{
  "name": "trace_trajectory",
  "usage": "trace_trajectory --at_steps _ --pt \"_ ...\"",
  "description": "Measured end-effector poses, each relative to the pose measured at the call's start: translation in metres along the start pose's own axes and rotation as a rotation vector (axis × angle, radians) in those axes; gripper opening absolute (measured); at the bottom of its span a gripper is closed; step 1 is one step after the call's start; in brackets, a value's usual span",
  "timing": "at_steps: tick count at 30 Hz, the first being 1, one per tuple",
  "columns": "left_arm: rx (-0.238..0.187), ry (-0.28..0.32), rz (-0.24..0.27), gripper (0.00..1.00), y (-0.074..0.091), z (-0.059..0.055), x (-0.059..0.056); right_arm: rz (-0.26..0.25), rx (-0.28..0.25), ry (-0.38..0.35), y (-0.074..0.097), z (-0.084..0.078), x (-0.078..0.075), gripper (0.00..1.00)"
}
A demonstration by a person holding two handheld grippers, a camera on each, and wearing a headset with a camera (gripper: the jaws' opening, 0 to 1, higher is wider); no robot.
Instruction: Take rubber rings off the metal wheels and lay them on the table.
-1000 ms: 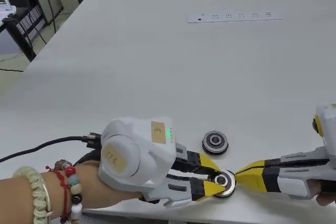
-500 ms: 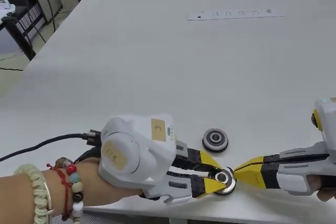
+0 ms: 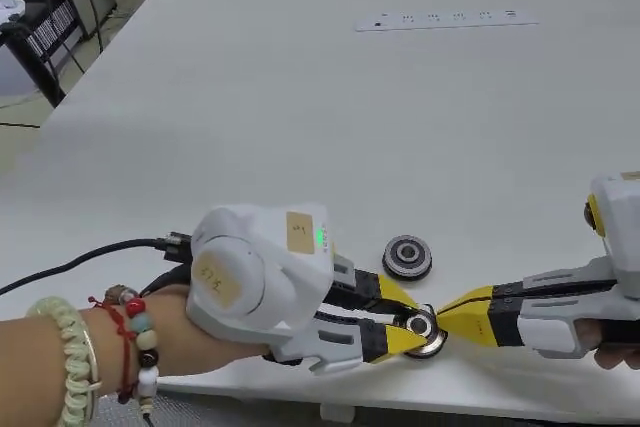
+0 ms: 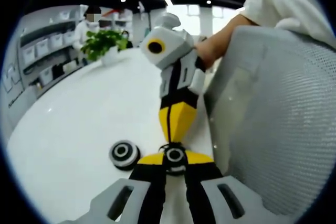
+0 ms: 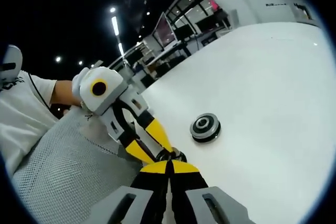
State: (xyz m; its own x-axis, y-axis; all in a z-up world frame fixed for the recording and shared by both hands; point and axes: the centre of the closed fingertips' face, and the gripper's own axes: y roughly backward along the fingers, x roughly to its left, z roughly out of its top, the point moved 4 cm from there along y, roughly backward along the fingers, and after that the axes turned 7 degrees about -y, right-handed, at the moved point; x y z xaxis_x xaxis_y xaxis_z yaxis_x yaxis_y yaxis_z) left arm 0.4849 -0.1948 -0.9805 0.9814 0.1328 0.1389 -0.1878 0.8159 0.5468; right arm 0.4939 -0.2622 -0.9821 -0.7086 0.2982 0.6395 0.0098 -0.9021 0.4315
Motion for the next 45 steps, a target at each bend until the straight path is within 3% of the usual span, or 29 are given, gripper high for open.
trace_trajectory --at_steps 13,23,25,30,35,39,42,45 --pt "0.011 -0.009 0.012 0.12 0.000 0.000 0.003 0.012 -0.013 0.002 -0.001 0.003 0.002 0.00" --pt "0.015 -0.009 0.016 0.13 -0.001 0.000 0.004 0.052 -0.031 -0.001 -0.004 0.007 0.006 0.00" --pt "0.015 -0.007 0.022 0.13 -0.001 0.000 0.005 0.033 -0.027 0.018 -0.004 0.007 0.004 0.00" --pt "0.014 -0.007 0.025 0.13 -0.001 0.000 0.005 0.059 -0.049 -0.012 -0.003 0.008 0.006 0.00" --pt "0.013 -0.007 0.026 0.13 -0.001 0.000 0.005 0.118 -0.115 -0.115 -0.001 0.016 0.009 0.00" --pt "0.011 -0.003 0.028 0.13 -0.001 0.000 0.005 0.057 -0.071 -0.049 -0.002 0.011 0.002 0.00" --pt "0.010 0.005 0.030 0.13 -0.001 0.000 0.004 -0.028 -0.015 0.025 0.000 0.006 -0.006 0.00" --pt "0.008 0.019 0.029 0.13 -0.001 0.000 0.004 -0.010 -0.017 0.020 -0.001 0.004 -0.002 0.00"
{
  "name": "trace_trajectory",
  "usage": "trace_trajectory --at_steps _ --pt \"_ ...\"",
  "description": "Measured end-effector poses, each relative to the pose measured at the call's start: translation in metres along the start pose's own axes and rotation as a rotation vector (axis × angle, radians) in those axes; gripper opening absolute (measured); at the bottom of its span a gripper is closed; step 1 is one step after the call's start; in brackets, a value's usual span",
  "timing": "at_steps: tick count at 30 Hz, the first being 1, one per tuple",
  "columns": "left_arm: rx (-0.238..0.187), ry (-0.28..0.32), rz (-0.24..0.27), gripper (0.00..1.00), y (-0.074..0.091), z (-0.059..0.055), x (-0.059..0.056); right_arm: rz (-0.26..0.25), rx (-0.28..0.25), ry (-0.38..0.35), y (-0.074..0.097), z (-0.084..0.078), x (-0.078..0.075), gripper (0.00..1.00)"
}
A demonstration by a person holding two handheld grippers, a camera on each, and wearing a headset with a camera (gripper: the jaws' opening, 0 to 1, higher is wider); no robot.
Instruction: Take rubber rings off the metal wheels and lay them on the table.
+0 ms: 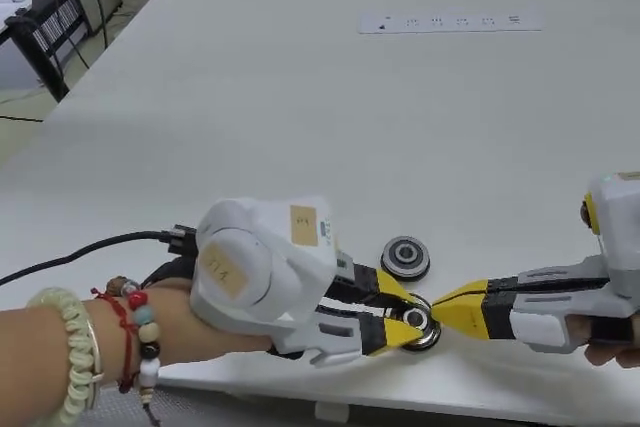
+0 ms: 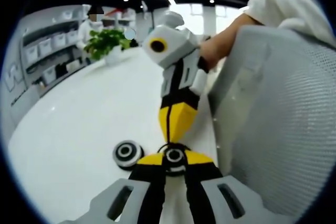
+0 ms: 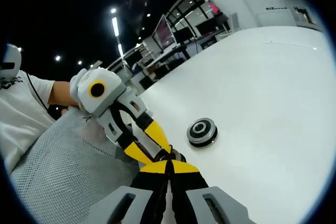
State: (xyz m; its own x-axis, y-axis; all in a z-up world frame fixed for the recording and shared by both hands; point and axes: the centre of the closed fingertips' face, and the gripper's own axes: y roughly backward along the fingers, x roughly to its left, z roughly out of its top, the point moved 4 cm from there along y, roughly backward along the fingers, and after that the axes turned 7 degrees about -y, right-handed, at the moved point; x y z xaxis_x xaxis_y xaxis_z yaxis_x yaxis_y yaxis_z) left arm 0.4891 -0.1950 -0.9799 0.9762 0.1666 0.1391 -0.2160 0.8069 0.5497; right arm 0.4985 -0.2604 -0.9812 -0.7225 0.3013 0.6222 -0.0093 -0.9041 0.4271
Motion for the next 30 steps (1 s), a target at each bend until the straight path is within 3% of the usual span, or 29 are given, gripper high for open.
trace_trajectory --at_steps 4,10,12,16,20,22,26,30 --pt "0.008 0.050 -0.025 0.14 0.001 0.001 0.002 -0.025 0.007 0.017 0.002 0.001 -0.003 0.00" --pt "-0.010 0.052 -0.049 0.15 0.014 0.011 0.006 -0.021 0.001 0.024 0.008 0.007 0.004 0.00" --pt "-0.018 0.059 -0.058 0.22 0.021 0.016 0.007 -0.037 0.002 0.037 0.012 0.010 0.005 0.00" --pt "-0.028 0.008 -0.047 0.38 0.038 0.026 0.010 -0.056 -0.018 0.032 0.023 0.017 0.010 0.00" --pt "-0.013 -0.017 -0.086 0.51 0.055 0.030 0.007 -0.098 -0.024 0.058 0.035 0.022 0.018 0.00" --pt "0.000 -0.077 -0.066 0.57 0.064 0.031 0.008 -0.109 -0.040 0.058 0.042 0.024 0.023 0.00" --pt "0.018 -0.072 -0.043 0.68 0.080 0.031 0.008 -0.157 -0.062 0.063 0.054 0.029 0.029 0.00" --pt "-0.003 -0.086 -0.012 0.73 0.094 0.033 0.007 -0.185 -0.088 0.054 0.063 0.037 0.036 0.00"
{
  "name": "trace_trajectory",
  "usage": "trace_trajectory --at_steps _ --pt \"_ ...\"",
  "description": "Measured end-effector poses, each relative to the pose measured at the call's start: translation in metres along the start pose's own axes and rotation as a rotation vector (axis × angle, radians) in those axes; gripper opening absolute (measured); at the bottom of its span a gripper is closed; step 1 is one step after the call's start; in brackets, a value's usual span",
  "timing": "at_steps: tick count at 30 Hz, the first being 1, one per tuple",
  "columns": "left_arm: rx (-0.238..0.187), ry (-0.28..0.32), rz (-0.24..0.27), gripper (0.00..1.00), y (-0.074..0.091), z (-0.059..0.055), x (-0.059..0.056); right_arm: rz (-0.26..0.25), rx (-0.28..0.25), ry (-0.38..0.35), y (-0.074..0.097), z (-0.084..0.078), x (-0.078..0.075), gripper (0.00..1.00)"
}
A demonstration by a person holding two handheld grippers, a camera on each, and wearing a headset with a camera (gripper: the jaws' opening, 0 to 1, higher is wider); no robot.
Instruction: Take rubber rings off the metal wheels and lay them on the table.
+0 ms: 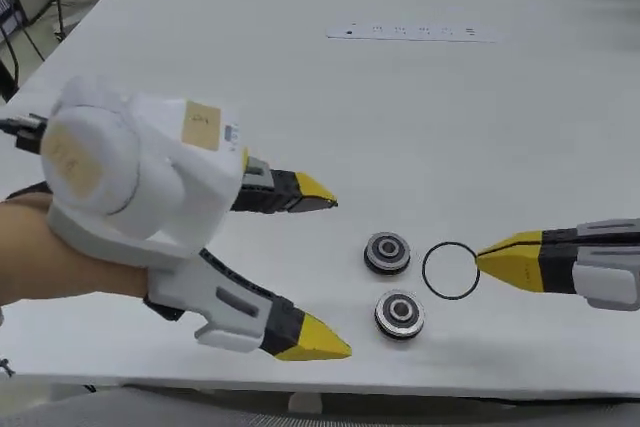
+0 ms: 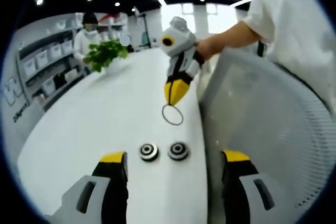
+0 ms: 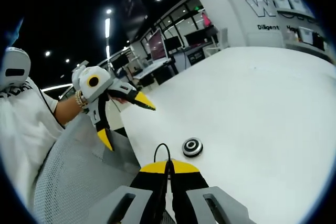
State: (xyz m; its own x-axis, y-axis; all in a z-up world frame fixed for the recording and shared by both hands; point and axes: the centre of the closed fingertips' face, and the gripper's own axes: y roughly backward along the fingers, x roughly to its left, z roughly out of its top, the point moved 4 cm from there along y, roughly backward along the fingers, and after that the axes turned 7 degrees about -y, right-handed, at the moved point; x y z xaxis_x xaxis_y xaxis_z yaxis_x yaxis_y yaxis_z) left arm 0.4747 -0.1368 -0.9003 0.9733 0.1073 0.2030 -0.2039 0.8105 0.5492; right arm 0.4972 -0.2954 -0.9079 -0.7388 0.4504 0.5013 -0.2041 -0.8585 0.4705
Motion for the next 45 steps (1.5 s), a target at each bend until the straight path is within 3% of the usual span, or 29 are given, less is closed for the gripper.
trace_trajectory --at_steps 10,19,28,31,33,35,42,45 --pt "-0.043 0.102 0.126 0.75 0.035 -0.014 0.000 -0.015 -0.020 0.048 0.001 0.026 0.020 0.00" --pt "-0.058 0.191 0.219 0.76 0.063 -0.032 -0.006 0.018 -0.012 0.108 -0.024 0.044 0.034 0.00" --pt "-0.076 0.230 0.238 0.76 0.067 -0.039 -0.012 0.016 0.131 0.117 -0.071 0.030 0.031 0.00" --pt "-0.085 0.229 0.238 0.76 0.066 -0.040 -0.011 0.057 0.199 0.094 -0.085 0.020 0.034 0.00" --pt "-0.091 0.233 0.234 0.76 0.065 -0.040 -0.011 0.050 0.211 0.115 -0.096 0.016 0.033 0.00" --pt "-0.093 0.233 0.230 0.77 0.064 -0.041 -0.011 0.034 0.259 0.140 -0.105 0.009 0.031 0.00" --pt "-0.133 0.241 0.231 0.77 0.065 -0.042 -0.008 -0.011 0.310 0.161 -0.132 0.000 0.019 0.00" --pt "-0.129 0.238 0.221 0.77 0.065 -0.045 -0.007 -0.034 0.322 0.168 -0.138 -0.001 0.012 0.00"
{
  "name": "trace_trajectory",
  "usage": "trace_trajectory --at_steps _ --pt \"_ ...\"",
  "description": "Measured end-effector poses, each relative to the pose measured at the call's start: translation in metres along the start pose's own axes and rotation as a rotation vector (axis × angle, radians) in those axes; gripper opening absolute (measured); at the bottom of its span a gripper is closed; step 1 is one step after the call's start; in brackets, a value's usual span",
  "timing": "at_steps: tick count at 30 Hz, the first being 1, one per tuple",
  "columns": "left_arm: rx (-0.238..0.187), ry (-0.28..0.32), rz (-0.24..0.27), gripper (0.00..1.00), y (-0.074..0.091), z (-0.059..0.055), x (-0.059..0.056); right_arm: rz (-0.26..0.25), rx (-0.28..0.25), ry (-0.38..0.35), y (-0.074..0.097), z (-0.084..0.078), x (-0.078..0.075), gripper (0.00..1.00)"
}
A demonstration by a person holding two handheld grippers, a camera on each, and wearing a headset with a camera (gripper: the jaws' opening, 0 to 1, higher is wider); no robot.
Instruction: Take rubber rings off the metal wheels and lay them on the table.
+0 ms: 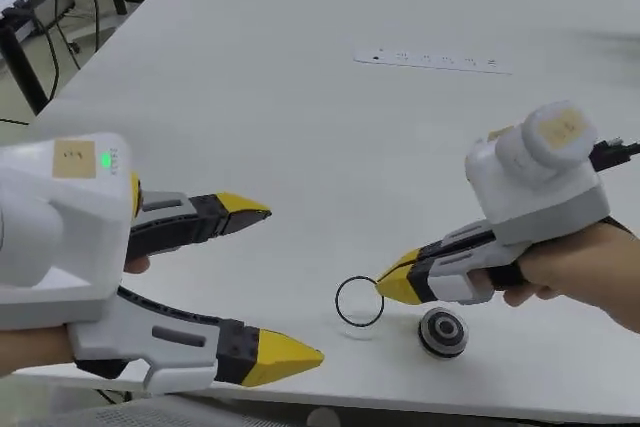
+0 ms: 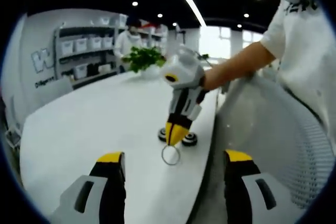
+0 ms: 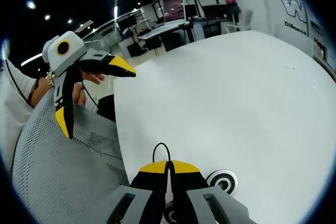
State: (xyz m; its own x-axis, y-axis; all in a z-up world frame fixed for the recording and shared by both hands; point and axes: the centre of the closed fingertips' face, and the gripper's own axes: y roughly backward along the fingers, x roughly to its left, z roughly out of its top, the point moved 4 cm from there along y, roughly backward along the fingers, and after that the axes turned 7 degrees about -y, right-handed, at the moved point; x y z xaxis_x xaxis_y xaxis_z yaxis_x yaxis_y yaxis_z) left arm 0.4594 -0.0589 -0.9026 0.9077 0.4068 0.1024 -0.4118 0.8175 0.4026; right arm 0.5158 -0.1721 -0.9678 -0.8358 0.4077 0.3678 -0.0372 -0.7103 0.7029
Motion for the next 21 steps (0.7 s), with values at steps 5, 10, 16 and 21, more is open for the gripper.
trace_trajectory --at_steps 5,10,16,21 --pt "-0.004 -0.006 -0.004 0.77 0.000 -0.003 0.005 -0.016 0.010 0.001 -0.005 -0.003 -0.001 0.00" --pt "-0.014 -0.005 -0.002 0.77 0.001 -0.004 0.007 -0.036 0.037 0.037 -0.003 -0.008 -0.006 0.05" --pt "-0.003 -0.010 0.003 0.75 -0.001 -0.007 0.007 -0.038 0.013 0.076 0.021 -0.004 -0.002 0.06" --pt "-0.006 -0.007 -0.013 0.75 -0.007 -0.004 0.005 -0.021 -0.069 0.117 0.048 0.001 -0.001 0.05"
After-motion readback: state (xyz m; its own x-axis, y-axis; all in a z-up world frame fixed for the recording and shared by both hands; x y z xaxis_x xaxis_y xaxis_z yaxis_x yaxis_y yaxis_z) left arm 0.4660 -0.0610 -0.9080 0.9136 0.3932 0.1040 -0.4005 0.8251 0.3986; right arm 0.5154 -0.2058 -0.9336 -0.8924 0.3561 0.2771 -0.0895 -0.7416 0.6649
